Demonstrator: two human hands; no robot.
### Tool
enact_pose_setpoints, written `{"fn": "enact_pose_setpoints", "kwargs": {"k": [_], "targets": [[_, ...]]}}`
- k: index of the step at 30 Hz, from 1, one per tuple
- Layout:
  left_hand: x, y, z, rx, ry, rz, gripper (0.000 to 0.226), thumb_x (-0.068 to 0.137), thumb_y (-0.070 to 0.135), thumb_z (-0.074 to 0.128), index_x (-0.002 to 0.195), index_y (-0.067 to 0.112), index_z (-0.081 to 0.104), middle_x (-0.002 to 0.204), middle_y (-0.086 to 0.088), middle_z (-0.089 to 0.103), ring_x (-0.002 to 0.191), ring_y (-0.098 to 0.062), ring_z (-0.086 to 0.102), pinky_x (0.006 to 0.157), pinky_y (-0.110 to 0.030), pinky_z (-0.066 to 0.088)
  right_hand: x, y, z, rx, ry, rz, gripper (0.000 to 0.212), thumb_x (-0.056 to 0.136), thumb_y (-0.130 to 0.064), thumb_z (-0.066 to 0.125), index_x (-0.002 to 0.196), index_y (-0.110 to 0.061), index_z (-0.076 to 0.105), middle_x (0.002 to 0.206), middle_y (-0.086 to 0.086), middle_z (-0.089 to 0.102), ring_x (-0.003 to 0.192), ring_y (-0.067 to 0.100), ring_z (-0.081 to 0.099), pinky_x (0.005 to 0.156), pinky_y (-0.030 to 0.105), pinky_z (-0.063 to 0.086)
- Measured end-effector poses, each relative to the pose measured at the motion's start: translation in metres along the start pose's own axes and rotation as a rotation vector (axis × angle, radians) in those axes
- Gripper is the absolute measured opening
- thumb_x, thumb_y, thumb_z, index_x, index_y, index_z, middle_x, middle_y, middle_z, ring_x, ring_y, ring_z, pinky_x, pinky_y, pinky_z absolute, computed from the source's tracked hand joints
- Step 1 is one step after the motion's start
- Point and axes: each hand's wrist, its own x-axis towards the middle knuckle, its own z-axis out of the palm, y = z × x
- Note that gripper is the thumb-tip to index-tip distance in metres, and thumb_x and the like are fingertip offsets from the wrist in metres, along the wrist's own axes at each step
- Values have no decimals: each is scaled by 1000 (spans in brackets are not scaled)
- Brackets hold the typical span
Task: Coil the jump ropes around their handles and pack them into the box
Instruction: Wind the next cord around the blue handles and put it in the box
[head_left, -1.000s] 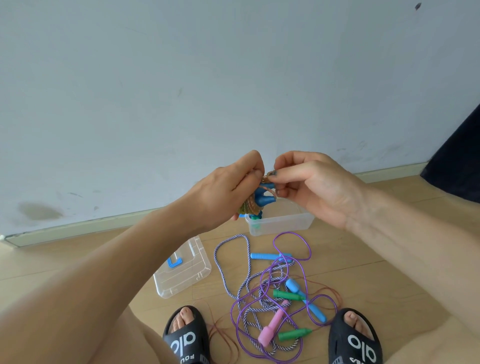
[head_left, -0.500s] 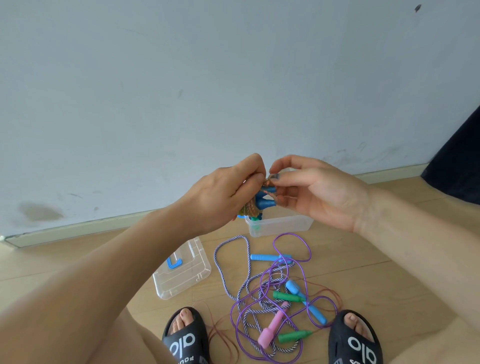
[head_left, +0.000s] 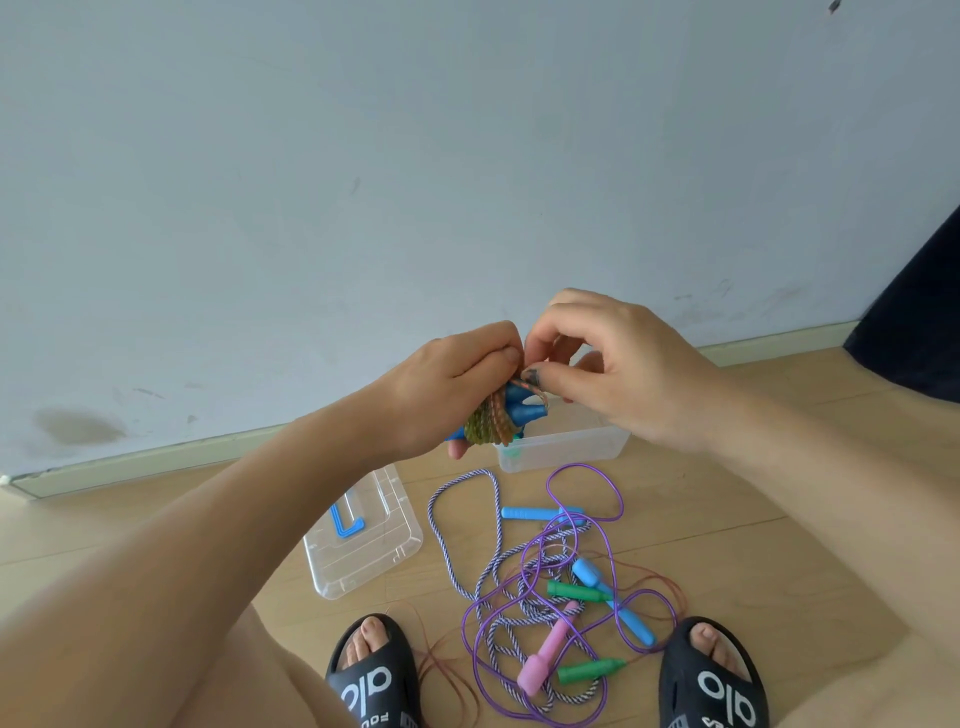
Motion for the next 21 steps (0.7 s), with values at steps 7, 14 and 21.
{"fn": "enact_pose_setpoints", "kwargs": {"k": [7, 14, 21], "targets": [[8, -7, 10, 104, -81, -111, 28, 105, 27, 31, 101, 31, 59, 98, 0, 67, 86, -21, 68, 77, -29, 51, 0, -3, 14, -49, -36, 27, 11, 96, -19, 61, 85, -18, 58, 76, -11, 54, 66, -2, 50, 60, 11, 36], [20, -22, 15, 24, -18, -258, 26, 102, 24, 32, 100, 14, 56, 94, -13, 66, 79, -33, 67, 78, -46, 54, 6, 4, 31, -109, -18, 21, 9, 96, -17, 58, 87, -20, 56, 82, -13, 52, 74, -1, 50, 65, 10, 35], [45, -30, 16, -531, 108, -456, 18, 104, 27, 34, 110, 13, 44, 93, -21, 65, 62, -35, 65, 62, -38, 59, 26, 31, 30, 188, 215, 390, 13, 91, -27, 63, 99, -18, 57, 91, -4, 65, 82, 14, 67, 74, 26, 54]]}}
